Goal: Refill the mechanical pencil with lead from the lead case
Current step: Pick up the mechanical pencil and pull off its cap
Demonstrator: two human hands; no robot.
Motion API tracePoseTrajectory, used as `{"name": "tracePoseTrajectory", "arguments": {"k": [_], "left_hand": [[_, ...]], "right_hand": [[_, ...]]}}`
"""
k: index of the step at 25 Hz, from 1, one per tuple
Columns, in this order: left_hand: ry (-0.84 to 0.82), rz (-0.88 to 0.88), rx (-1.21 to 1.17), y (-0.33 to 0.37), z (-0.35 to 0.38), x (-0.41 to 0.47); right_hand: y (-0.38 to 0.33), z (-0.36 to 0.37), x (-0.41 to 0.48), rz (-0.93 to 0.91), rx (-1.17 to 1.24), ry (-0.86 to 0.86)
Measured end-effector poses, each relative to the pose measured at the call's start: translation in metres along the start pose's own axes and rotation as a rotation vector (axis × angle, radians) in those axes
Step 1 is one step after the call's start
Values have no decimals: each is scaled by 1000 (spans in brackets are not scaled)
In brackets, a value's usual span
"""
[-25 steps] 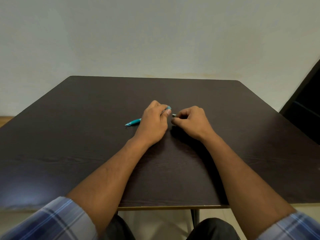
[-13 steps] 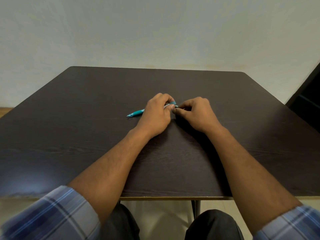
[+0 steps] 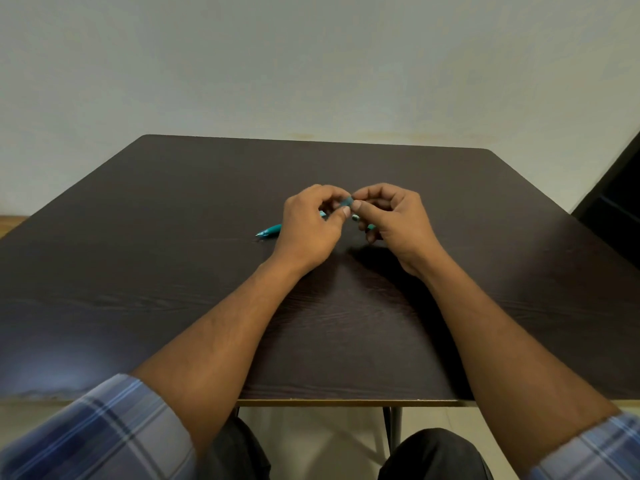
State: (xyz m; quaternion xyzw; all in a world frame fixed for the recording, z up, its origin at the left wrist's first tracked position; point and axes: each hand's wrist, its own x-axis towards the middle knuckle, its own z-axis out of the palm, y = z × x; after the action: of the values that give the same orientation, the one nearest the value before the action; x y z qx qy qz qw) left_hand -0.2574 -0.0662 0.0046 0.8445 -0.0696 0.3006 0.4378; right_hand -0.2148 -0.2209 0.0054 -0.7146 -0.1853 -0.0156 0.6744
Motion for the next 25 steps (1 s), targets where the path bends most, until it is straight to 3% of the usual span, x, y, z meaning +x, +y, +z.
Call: {"name": "tracePoseTrajectory", "arguments": {"k": [7,10,13,15,18,21,25], "left_hand": [[73,-164,-304,3,-2,2],[115,-269,-465,-1,0,4],[-4,-438,-641,-3,-1,3],[-90,-583,-785,-3,-2,3],[-144,-735,-940,0,-3,5],[-152,-786,-1003,2,-5,4],[-146,-785,-1053,5,-6,6]], "right_hand": [[3,6,-2,-15,-116,-175],[2,1,0,-37,-100,-51],[1,-7,4,35,86,76],[1,-6,3,62,164,62],[3,1,2,-19,75,38],[4,3,2,-65,-2,82],[4,3,4,-1,88,105]]}}
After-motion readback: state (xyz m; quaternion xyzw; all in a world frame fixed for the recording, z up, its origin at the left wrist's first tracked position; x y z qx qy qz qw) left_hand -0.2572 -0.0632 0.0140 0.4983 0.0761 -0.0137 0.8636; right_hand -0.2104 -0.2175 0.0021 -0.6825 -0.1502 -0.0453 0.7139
